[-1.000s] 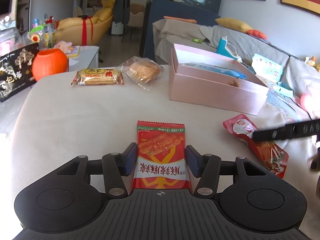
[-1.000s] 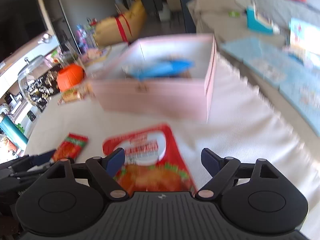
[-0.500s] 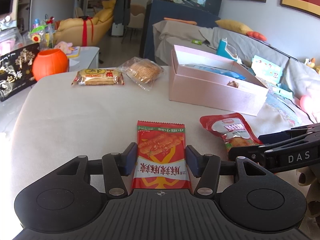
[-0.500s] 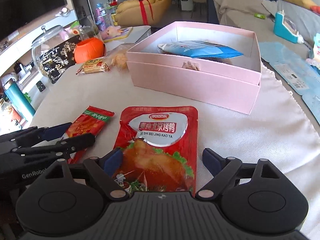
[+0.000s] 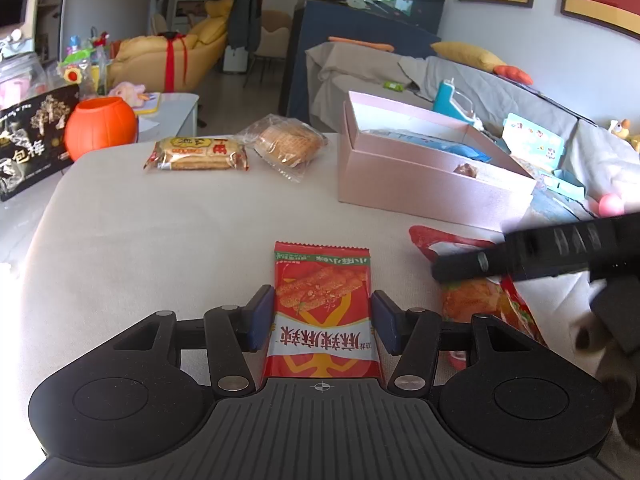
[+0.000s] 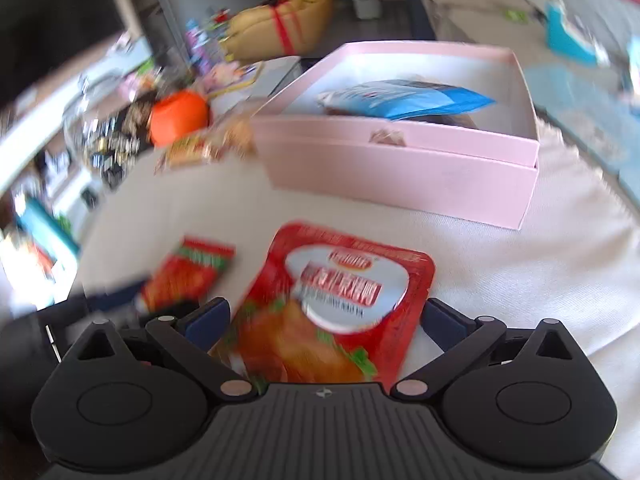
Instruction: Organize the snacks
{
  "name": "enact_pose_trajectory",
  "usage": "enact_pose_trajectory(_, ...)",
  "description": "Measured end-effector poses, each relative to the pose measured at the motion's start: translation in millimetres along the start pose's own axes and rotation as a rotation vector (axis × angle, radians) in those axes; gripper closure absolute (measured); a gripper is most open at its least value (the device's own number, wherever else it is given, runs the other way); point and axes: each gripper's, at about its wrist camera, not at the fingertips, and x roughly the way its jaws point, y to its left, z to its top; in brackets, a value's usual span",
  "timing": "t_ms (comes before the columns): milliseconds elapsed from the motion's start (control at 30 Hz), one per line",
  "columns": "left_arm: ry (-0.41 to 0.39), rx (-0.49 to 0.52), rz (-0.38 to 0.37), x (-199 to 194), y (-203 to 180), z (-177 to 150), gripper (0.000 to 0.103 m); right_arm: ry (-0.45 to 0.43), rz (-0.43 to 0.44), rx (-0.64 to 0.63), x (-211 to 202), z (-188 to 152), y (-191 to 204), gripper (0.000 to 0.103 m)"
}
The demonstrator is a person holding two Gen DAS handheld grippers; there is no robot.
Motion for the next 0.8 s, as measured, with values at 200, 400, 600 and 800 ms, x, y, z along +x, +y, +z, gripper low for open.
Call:
enact_pose_trajectory(200, 0.0, 0.0, 0.0, 0.0, -0.1, 0.0, 0.045, 0.018, -0.074, -0.032, 15.6, 10.8, 9.3, 0.002)
enact_pose_trajectory(400, -0.001, -0.003, -0.002, -0.1, 0.3, 0.1, 0.045, 0.006, -0.059, -0.09, 2.4, 2.5, -8.2, 0.004)
enact_pose_trajectory(600, -0.001, -0.004, -0.002, 0.1, 0.4, 0.4, 0.045, -0.01, -0.086, -0.117, -14.4, -13.3, -25.2, 0.004)
enact_pose_trajectory(800, -0.001, 0.002, 0.002, -0.2, 0.0, -0.1, 0.045, -0.024, -0.014, -0.13, -22.8, -14.3, -31.2, 0.004)
